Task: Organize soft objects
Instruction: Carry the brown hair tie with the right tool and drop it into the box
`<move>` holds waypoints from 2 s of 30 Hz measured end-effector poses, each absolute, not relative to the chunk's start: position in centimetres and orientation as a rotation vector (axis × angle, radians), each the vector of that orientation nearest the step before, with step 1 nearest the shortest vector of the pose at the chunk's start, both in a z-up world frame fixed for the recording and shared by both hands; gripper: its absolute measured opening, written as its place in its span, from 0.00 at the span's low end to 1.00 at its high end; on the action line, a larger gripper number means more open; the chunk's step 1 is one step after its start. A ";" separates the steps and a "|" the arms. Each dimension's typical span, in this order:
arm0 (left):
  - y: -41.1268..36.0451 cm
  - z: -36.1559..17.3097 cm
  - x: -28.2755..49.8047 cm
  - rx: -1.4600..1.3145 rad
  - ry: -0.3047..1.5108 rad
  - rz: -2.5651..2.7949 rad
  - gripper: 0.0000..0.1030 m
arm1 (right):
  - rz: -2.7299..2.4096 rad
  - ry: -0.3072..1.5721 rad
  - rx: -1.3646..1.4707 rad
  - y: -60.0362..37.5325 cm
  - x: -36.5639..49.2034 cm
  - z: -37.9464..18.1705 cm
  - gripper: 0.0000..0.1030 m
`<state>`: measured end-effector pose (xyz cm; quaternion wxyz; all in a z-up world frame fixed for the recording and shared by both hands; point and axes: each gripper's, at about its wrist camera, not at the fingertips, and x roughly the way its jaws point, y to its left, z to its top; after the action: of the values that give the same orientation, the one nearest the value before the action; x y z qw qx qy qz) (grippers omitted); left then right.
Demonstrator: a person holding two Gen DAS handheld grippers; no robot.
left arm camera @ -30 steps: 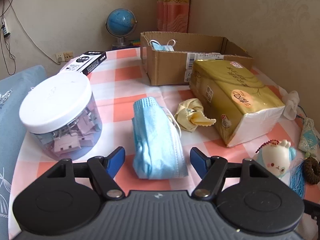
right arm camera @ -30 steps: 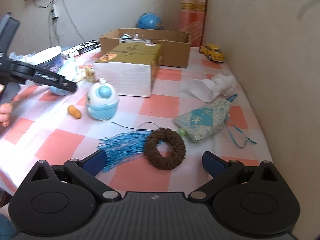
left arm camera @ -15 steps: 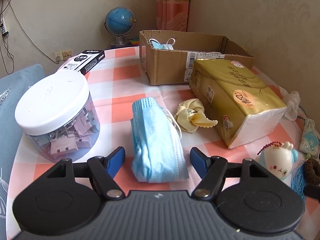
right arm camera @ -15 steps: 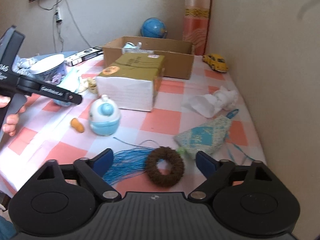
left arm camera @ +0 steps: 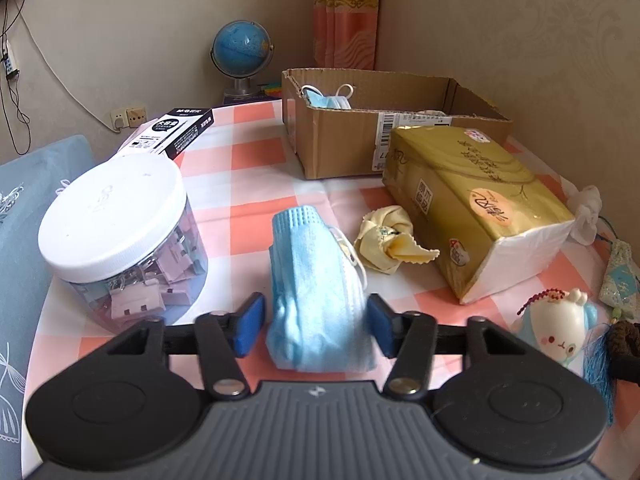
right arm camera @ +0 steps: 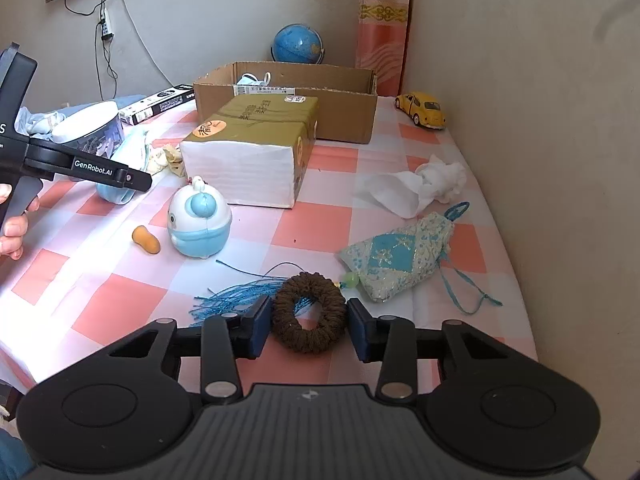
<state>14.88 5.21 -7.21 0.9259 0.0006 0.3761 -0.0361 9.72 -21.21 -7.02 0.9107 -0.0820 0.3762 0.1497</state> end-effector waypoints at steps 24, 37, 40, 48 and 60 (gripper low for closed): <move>6.8 -2.0 9.9 0.054 0.744 -0.291 0.40 | 0.370 0.640 -0.268 -19.0 12.6 0.2 0.44; 6.8 -2.2 9.3 0.055 0.732 -0.288 0.40 | 0.375 0.591 -0.308 -15.6 26.3 3.8 0.44; 7.0 -2.3 9.4 0.044 0.740 -0.276 0.40 | 0.374 0.604 -0.297 -15.1 29.8 3.9 0.44; 7.2 -2.2 9.8 0.047 0.747 -0.240 0.40 | 0.330 0.667 -0.264 -15.0 35.0 1.9 0.83; 6.6 -1.4 11.4 0.065 0.753 -0.261 0.40 | 0.322 0.707 -0.114 -17.7 30.9 2.1 1.00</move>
<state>11.42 6.57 -1.40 0.9211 0.0316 0.3667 -0.1272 30.88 -17.73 2.13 0.9239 -0.0554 0.3446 0.1570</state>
